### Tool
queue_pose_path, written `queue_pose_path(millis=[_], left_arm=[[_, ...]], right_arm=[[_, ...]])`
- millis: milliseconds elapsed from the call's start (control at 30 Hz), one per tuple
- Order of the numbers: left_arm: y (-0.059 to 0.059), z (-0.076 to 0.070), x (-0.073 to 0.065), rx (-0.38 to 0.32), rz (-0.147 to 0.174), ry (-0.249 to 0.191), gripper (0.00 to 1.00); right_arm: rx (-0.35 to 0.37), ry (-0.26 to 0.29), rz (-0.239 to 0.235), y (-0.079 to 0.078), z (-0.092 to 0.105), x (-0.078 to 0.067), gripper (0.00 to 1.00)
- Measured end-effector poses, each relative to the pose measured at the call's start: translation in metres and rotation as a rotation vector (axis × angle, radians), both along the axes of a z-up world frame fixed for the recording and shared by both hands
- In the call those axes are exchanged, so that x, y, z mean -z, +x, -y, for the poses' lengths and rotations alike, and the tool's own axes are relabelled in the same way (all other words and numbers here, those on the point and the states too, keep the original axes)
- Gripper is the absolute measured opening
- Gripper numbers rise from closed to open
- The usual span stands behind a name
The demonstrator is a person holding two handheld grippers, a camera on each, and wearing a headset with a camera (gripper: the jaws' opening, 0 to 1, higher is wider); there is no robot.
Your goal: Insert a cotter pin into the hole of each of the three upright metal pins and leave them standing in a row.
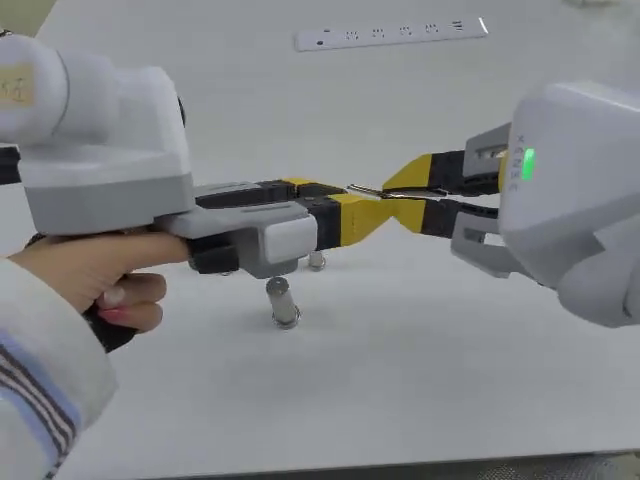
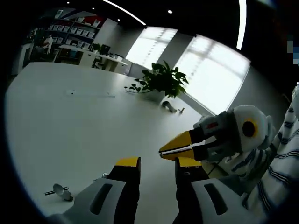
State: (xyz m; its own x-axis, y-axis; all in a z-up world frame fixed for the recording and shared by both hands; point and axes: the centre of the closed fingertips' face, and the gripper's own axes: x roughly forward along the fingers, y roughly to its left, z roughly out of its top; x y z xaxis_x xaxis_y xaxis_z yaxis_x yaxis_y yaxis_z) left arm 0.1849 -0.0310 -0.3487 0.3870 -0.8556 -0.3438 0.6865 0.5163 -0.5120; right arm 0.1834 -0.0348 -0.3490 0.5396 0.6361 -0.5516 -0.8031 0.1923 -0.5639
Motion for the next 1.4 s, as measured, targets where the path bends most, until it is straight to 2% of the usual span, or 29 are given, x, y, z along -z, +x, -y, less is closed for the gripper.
queue_pose_path(millis=[267, 633, 767, 933, 1033, 1067, 1233, 1300, 1400], left_arm=[[-0.001, 0.003, 0.000, 0.004, -0.024, -0.006, 0.13], [-0.008, 0.008, 0.003, 0.027, -0.040, 0.012, 0.01], [-0.010, 0.010, 0.005, 0.034, -0.054, 0.015, 0.00], [-0.013, 0.010, 0.011, 0.041, -0.088, 0.027, 0.00], [-0.014, 0.008, 0.013, 0.040, -0.116, 0.024, 0.00], [-0.013, 0.008, 0.013, 0.023, -0.136, 0.014, 0.00], [-0.011, 0.008, 0.012, 0.016, -0.113, 0.028, 0.00], [-0.010, 0.008, 0.014, -0.011, -0.156, 0.018, 0.00], [-0.008, 0.007, 0.016, -0.018, -0.158, 0.021, 0.00]], right_arm=[[-0.002, -0.010, 0.007, -0.002, 0.001, 0.002, 0.00], [-0.002, -0.007, 0.005, -0.006, 0.001, 0.005, 0.00], [-0.003, -0.015, 0.006, -0.007, 0.002, 0.008, 0.00], [-0.012, -0.014, -0.007, -0.011, 0.002, 0.013, 0.00], [-0.020, -0.011, -0.013, -0.012, 0.001, 0.015, 0.00], [-0.021, -0.011, -0.010, -0.011, 0.000, 0.015, 0.00], [-0.023, 0.000, -0.014, -0.008, 0.000, 0.015, 0.00], [-0.026, 0.003, -0.021, -0.007, -0.001, 0.017, 0.00], [-0.033, 0.002, -0.025, -0.008, -0.001, 0.018, 0.00]])
